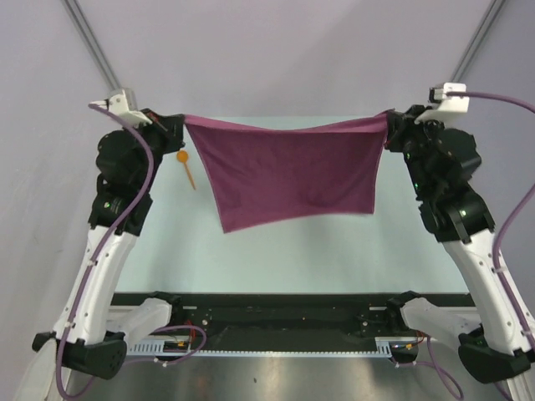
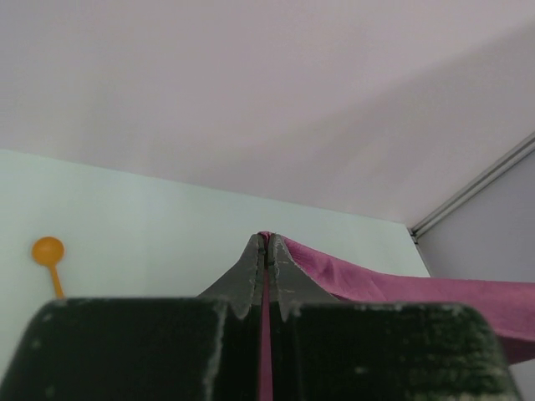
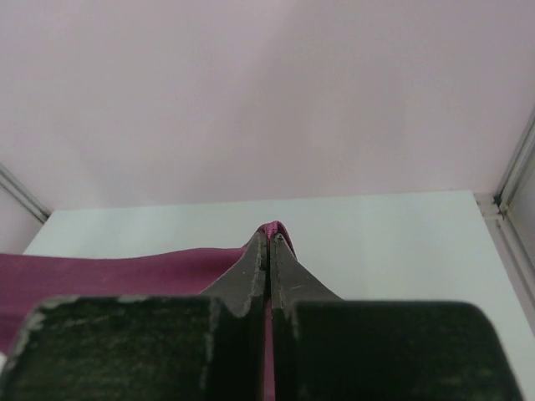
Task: Fold the napkin, place the utensils inside, and roll it up
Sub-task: Flatten the napkin out
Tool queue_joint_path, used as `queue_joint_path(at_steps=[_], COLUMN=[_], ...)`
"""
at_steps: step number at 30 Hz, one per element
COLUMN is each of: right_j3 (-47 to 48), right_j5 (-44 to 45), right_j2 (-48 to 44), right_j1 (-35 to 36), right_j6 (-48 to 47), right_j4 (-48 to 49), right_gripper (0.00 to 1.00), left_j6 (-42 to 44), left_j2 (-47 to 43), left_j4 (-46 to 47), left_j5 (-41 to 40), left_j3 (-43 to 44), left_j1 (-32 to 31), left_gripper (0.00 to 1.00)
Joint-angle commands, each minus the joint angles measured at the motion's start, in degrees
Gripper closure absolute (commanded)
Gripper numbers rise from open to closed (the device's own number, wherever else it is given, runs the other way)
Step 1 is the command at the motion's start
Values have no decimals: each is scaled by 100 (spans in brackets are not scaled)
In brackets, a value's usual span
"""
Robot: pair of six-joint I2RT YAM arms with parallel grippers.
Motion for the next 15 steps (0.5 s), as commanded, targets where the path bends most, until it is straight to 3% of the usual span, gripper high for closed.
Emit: queue_joint_path(at_steps=[1, 5, 15], right_j3=[-173, -129, 319], right_j5=[309, 397, -587], right_j2=[-817, -1196, -1444], right_j1=[379, 599, 626], right_j6=[-603, -718, -454], right_j4=[694, 607, 448], right_gripper=[100, 100, 100], left_j6=[352, 457, 344], left_j2=[-591, -960, -1250], left_j4=[-110, -399, -980], left_j5=[-151, -133, -274], left_j3=[459, 609, 1303], left_j1=[56, 56, 56], left_gripper=[100, 100, 100])
